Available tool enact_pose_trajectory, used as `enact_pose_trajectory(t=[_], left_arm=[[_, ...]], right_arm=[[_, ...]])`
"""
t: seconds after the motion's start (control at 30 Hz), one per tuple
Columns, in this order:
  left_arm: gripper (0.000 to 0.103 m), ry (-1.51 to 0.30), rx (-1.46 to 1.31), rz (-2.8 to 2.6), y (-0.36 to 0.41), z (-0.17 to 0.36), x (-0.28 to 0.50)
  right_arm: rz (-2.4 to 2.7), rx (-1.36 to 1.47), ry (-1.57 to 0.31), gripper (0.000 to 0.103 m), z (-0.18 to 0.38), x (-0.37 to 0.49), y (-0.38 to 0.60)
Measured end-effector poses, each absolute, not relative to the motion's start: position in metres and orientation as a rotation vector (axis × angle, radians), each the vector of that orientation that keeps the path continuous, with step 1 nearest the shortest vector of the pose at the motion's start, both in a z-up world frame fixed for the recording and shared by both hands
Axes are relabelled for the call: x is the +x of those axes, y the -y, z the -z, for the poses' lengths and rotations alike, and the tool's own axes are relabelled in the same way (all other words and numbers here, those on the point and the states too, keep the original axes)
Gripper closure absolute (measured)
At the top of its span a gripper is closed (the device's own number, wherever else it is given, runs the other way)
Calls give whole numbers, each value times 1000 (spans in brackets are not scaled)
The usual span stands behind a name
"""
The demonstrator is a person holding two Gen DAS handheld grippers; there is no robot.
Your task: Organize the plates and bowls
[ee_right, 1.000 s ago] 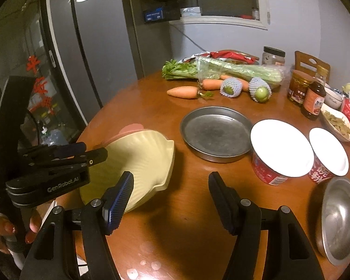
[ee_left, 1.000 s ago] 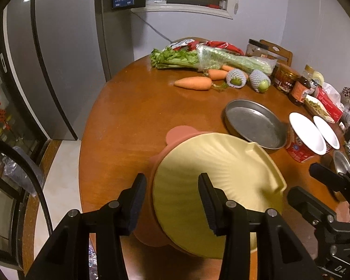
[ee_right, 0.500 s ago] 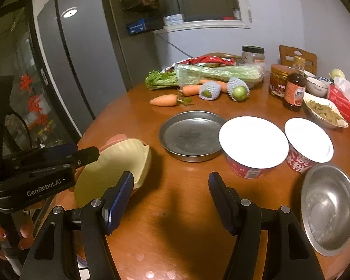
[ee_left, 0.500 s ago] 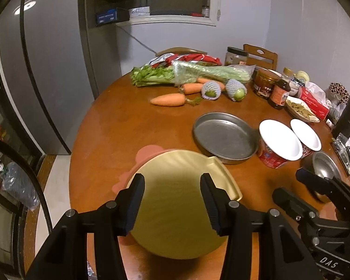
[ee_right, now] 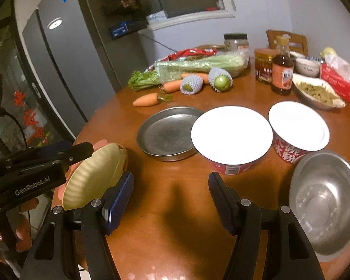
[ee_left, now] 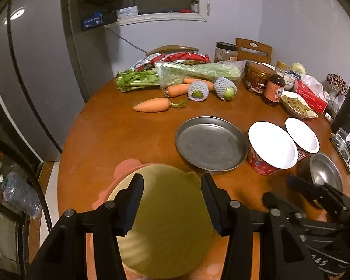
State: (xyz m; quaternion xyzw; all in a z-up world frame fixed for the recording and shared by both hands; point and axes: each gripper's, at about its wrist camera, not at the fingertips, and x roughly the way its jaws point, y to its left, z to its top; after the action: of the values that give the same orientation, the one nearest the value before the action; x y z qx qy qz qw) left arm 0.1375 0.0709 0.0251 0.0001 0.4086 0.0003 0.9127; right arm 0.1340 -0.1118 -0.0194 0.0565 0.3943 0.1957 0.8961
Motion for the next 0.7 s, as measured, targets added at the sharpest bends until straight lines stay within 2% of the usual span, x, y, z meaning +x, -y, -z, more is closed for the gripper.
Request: enact_pose_trajectory(t=[0.7], left_arm=[[52, -1012, 58, 56, -69, -11, 235]], right_arm=[[-366, 231, -1033, 35, 54, 207, 87]])
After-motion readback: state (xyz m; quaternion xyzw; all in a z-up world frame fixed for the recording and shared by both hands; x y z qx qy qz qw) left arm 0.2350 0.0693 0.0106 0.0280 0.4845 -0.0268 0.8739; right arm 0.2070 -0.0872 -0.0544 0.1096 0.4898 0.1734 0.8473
